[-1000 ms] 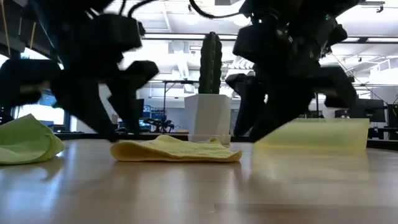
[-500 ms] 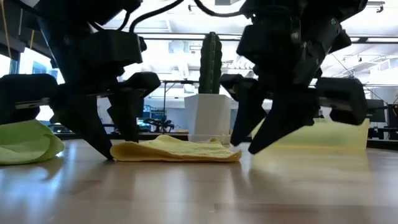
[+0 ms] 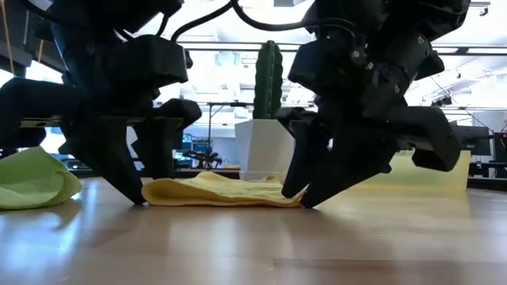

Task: Roll microfiber towels into tight, uniform cylinder then place into a basket
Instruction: Roll the yellow towel

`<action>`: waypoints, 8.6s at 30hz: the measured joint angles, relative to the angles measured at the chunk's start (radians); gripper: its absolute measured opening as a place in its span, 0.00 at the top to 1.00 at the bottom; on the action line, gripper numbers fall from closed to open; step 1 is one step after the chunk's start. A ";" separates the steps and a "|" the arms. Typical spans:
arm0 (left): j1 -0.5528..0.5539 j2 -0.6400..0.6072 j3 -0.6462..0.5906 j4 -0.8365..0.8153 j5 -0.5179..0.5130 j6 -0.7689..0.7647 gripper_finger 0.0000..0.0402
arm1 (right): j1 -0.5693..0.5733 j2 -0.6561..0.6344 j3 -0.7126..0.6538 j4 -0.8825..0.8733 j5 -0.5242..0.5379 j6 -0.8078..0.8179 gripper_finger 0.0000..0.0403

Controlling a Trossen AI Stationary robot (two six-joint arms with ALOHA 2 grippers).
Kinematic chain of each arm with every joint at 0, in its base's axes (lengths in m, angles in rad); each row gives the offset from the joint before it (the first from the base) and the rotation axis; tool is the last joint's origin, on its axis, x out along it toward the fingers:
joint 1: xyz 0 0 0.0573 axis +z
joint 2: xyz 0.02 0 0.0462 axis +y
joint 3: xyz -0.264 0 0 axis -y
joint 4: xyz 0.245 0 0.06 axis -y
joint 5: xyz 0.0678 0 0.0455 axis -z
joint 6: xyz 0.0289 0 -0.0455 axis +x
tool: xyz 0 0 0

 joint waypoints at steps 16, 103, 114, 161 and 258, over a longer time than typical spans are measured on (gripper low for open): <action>-0.072 0.000 -0.001 0.000 -0.116 -0.062 0.87 | -0.003 0.003 0.000 -0.024 -0.036 0.179 0.97; -0.100 -0.116 -0.006 -0.389 -0.168 -1.540 1.00 | -0.128 0.000 0.062 0.105 -0.213 0.345 0.78; -0.096 -0.116 -0.006 -0.406 -0.171 -1.538 1.00 | -0.033 0.007 0.064 0.130 0.059 0.017 0.75; -0.098 -0.115 -0.006 -0.401 -0.170 -1.537 1.00 | -0.058 0.153 0.065 0.372 0.029 0.058 0.56; -0.075 -0.115 -0.003 -0.357 -0.081 -1.374 0.80 | -0.138 0.166 0.068 0.285 -0.044 0.266 0.58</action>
